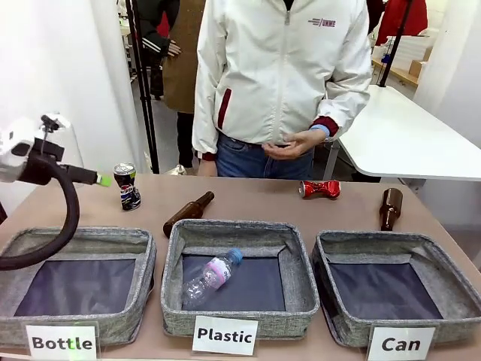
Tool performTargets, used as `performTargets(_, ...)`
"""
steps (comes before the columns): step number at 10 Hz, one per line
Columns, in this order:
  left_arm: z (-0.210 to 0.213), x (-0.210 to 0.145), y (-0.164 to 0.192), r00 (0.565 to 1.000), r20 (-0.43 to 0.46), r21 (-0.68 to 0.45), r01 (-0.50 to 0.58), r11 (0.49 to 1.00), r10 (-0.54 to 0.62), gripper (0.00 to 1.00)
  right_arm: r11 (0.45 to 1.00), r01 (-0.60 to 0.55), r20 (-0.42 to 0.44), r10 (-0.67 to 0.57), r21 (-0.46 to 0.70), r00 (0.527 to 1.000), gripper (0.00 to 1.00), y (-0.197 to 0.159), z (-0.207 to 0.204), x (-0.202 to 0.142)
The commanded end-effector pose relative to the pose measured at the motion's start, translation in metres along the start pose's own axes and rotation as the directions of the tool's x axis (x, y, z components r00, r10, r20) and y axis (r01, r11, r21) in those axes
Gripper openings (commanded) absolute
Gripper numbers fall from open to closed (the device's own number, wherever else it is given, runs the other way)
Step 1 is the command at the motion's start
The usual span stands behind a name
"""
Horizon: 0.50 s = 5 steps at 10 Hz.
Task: Sort the can waste into the basket.
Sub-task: Pick up the can waste from the table and place it in the right Fabric basket.
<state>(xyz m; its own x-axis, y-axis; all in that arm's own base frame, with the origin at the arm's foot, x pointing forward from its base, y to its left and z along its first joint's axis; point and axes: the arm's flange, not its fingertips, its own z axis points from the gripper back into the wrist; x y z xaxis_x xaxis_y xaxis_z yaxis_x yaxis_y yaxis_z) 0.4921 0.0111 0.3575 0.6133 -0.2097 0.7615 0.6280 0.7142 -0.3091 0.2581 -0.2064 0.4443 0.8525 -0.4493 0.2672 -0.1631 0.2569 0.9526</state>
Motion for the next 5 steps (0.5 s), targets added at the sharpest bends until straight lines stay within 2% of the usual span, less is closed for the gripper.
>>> performTargets(1,-0.013,-0.005,0.005,0.984,-0.070,0.032,0.169,0.985,-0.166,1.00,0.999,-0.028,0.017,0.028,0.023,0.999,1.00,0.001,0.000,0.005)
performTargets(2,-0.023,-0.006,0.002,0.970,-0.096,0.023,0.227,0.974,-0.224,1.00,0.999,-0.028,0.017,0.028,0.023,0.999,1.00,0.001,0.000,0.005)
performTargets(3,-0.029,-0.002,0.001,0.969,-0.069,0.067,0.244,0.968,-0.239,1.00,0.999,-0.028,0.017,0.028,0.023,0.999,1.00,0.001,0.000,0.005)
performTargets(4,-0.015,-0.011,0.006,0.986,-0.086,0.009,0.145,0.989,-0.144,1.00,0.999,-0.028,0.017,0.028,0.023,0.999,1.00,0.001,0.000,0.005)
performTargets(5,-0.015,-0.011,0.006,0.986,-0.086,0.009,0.145,0.989,-0.144,1.00,0.999,-0.028,0.017,0.028,0.023,0.999,1.00,0.001,0.000,0.005)
